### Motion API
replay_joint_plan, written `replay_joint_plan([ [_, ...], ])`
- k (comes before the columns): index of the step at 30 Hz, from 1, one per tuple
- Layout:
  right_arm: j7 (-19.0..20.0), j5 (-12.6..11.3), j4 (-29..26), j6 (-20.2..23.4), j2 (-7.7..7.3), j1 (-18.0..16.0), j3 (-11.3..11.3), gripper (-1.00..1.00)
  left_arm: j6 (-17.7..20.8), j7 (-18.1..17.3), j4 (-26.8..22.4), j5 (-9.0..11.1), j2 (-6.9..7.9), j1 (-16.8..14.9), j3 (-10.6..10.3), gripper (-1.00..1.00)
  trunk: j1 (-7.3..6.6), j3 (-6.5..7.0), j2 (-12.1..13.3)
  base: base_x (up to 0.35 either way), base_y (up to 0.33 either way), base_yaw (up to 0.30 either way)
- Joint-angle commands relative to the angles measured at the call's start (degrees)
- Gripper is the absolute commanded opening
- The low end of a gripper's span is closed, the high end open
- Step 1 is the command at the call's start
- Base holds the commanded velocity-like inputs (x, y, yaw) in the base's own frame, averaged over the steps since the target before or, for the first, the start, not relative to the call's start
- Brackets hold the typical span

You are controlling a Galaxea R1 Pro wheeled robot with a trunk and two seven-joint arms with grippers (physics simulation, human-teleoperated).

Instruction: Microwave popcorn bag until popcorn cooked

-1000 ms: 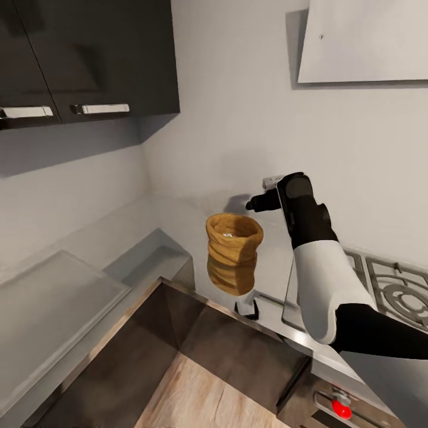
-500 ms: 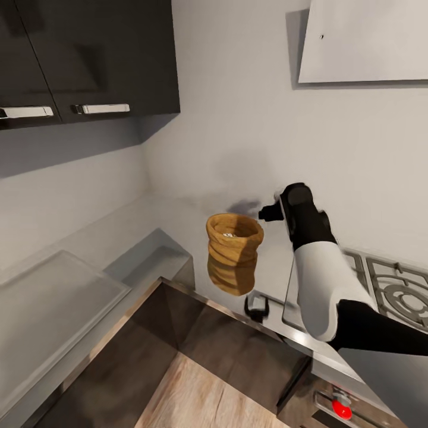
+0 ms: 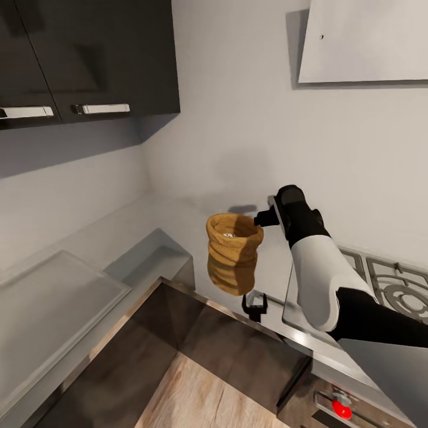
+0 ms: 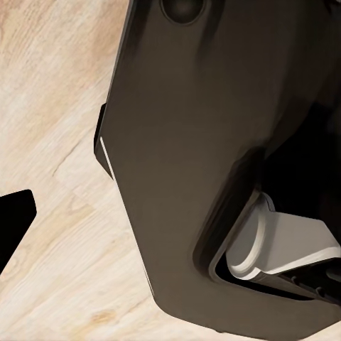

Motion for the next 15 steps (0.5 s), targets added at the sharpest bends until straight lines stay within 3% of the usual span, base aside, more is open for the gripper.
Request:
replay_joint_plan([
  [1, 0.5, 0.61, -0.03, 0.11, 0.08, -0.08, -0.32, 1.0, -0.14, 0.05, -0.02, 0.24, -0.01, -0.01, 0.0, 1.0, 0.01, -0.07, -0.06, 0.0, 0.0, 0.0],
  [10, 0.53, 0.71, -0.01, 0.11, 0.08, -0.11, -0.32, 1.0, -0.12, 0.05, -0.12, 0.27, -0.08, -0.01, 0.0, 1.0, 0.01, -0.07, -0.06, 0.005, 0.0, 0.0],
  [15, 0.59, 0.71, -0.06, 0.11, 0.08, -0.11, -0.4, 1.0, -0.14, 0.02, -0.03, 0.25, -0.02, -0.01, -0.04, 1.0, 0.01, -0.07, -0.06, 0.256, 0.0, 0.0],
])
